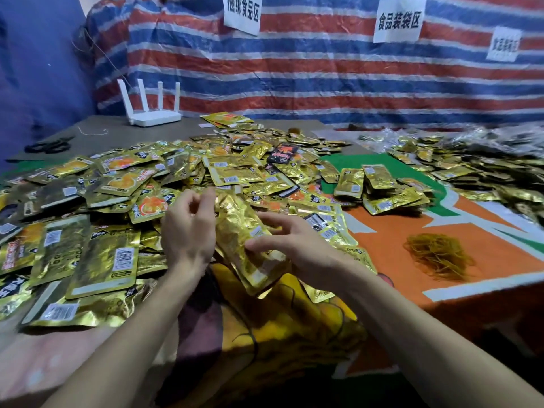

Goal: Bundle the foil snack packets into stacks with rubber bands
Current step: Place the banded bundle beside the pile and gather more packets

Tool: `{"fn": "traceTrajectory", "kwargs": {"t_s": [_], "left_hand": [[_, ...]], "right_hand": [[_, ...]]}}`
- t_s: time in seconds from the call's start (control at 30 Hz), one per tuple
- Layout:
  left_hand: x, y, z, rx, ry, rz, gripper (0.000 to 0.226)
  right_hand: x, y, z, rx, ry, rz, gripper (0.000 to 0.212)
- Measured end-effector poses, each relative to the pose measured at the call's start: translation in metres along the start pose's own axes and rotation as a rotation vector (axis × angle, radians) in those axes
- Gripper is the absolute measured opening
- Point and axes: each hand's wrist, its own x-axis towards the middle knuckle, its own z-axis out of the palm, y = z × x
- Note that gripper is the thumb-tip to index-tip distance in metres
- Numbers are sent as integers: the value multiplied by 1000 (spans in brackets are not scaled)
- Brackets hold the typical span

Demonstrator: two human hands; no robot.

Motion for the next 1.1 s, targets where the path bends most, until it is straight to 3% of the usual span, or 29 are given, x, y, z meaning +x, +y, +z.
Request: {"fn": "traceTrajectory", "kwargs": {"t_s": [0.1, 0.2, 0.3, 0.37, 0.47, 0.6, 0.7, 0.8, 0.9, 0.97, 1.1], "left_hand": [[3, 15, 12, -147, -66, -58, 44], [3, 22, 19, -247, -143, -124, 46], [0, 23, 22, -288, -241, -160, 44], [-3, 20, 24, -305, -308, -156, 34], [-9, 17, 29, -229, -463, -100, 39], [-24, 26, 41, -198, -618, -21, 31], [-34, 37, 46, -275, -692, 18, 24], [-40, 44, 43, -318, -731, 54, 19], [-40, 47, 38, -328, -761, 57, 15], [-38, 47, 35, -320, -774, 50, 19], [-34, 42, 29, -272, -773, 48, 15]], "right_hand": [[-3, -4, -4, -2, 64, -37, 32], [-5, -8, -16, 67, 164, -10, 54], [-9, -13, -35, 134, 239, 14, 18], [-12, -16, -51, 180, 318, 24, 10], [-15, -22, -83, 211, 520, 35, 2], [-13, -38, -142, 193, 836, 2, 4], [-14, -47, -197, -3, 1081, -29, 25], [-23, -50, -247, -96, 1244, 66, 19], [-32, -47, -281, -106, 1393, 155, 32], [-34, -39, -294, -135, 1466, 212, 41], [-34, -29, -307, -64, 1428, 223, 56]]}}
